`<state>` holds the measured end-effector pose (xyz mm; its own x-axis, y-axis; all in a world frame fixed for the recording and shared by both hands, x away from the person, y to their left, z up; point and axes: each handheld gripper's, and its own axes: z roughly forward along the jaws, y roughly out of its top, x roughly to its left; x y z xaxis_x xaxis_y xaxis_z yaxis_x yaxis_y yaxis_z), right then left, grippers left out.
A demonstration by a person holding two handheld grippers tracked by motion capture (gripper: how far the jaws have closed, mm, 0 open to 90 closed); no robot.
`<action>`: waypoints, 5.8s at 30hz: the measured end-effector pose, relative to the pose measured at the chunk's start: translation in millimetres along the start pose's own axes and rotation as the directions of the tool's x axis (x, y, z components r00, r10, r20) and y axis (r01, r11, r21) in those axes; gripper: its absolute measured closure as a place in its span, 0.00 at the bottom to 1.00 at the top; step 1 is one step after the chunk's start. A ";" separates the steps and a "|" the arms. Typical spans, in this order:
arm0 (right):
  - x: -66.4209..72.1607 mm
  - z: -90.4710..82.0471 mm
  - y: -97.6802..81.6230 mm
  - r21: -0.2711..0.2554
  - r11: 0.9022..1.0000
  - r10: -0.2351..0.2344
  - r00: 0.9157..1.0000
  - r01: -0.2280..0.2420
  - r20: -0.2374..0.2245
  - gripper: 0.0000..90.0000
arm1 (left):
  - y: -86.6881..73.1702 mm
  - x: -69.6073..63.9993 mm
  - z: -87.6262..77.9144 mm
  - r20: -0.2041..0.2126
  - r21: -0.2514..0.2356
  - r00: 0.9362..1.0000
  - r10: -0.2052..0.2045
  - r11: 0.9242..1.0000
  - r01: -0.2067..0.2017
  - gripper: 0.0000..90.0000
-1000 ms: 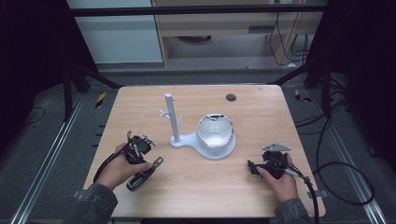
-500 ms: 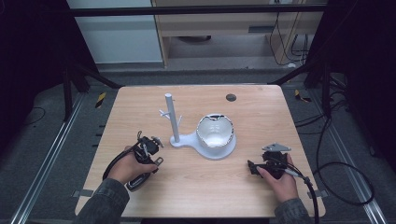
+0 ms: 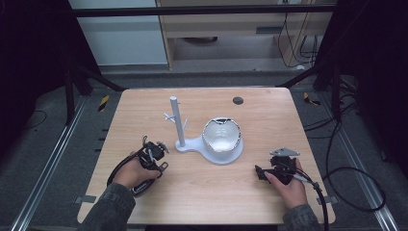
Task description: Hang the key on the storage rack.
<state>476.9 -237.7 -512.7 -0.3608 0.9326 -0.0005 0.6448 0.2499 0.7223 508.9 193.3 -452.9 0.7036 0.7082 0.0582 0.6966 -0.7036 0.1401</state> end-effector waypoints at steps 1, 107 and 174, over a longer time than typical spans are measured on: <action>0.0 0.0 0.0 0.000 1.000 -0.001 1.000 0.001 0.001 0.01 | 0.3 -0.6 0.7 -0.004 0.002 1.000 0.004 1.000 -0.004 0.64; 0.9 4.0 3.6 -0.001 1.000 -0.001 1.000 0.001 0.004 0.00 | -70.4 -2.5 -74.2 -0.010 -0.760 0.987 -0.158 0.643 0.095 0.89; 2.5 3.6 3.5 0.000 1.000 0.011 1.000 -0.011 0.010 0.01 | -30.5 -5.0 -109.2 -0.001 -0.824 0.987 -0.160 0.560 0.090 0.89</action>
<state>480.7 -233.5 -512.7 -0.3473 0.9378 0.0004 0.6485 0.2399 0.7224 468.9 217.6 -349.5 0.5831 0.8116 0.0356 0.3381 -0.2823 0.8978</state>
